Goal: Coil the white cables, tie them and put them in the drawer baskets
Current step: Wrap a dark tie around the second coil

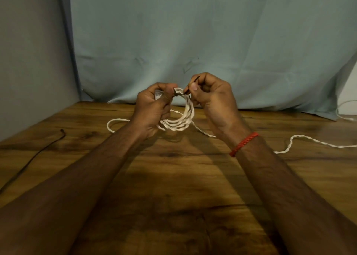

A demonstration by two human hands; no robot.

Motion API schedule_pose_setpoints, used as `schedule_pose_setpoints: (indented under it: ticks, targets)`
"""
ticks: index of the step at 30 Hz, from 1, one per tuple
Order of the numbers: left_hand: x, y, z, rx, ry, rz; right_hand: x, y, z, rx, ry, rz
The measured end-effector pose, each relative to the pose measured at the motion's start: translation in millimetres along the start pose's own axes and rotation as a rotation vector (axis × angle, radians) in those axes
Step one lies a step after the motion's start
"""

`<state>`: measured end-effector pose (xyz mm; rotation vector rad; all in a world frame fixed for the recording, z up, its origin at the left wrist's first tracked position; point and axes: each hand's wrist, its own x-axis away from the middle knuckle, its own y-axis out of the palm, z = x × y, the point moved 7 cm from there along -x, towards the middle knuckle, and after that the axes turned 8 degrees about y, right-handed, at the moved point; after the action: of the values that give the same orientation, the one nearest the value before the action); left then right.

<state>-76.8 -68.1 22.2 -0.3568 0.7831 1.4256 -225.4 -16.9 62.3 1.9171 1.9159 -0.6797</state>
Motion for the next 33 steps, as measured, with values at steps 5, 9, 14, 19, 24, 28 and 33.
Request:
schedule_pose_setpoints:
  ticks: [5,9,14,19,24,28,33]
  targets:
    - [-3,-13,-8,-0.022,-0.045,0.115,3,14,8,0.295,-0.069,-0.171]
    - [-1,-8,-5,-0.051,-0.008,0.104,7,13,7,0.488,-0.176,-0.126]
    - [4,4,1,-0.271,0.088,-0.112,3,-2,11,0.256,-0.122,0.146]
    - [16,25,0,-0.211,0.029,-0.241,-7,-23,26,0.126,0.042,0.260]
    - [15,24,8,-0.190,0.029,-0.198,-7,-32,40,0.091,0.235,0.303]
    - [14,25,10,-0.259,0.125,-0.205,-5,-17,58,0.088,0.451,0.123]
    - [9,15,5,-0.306,0.137,-0.110,-2,-9,61,-0.139,0.536,0.022]
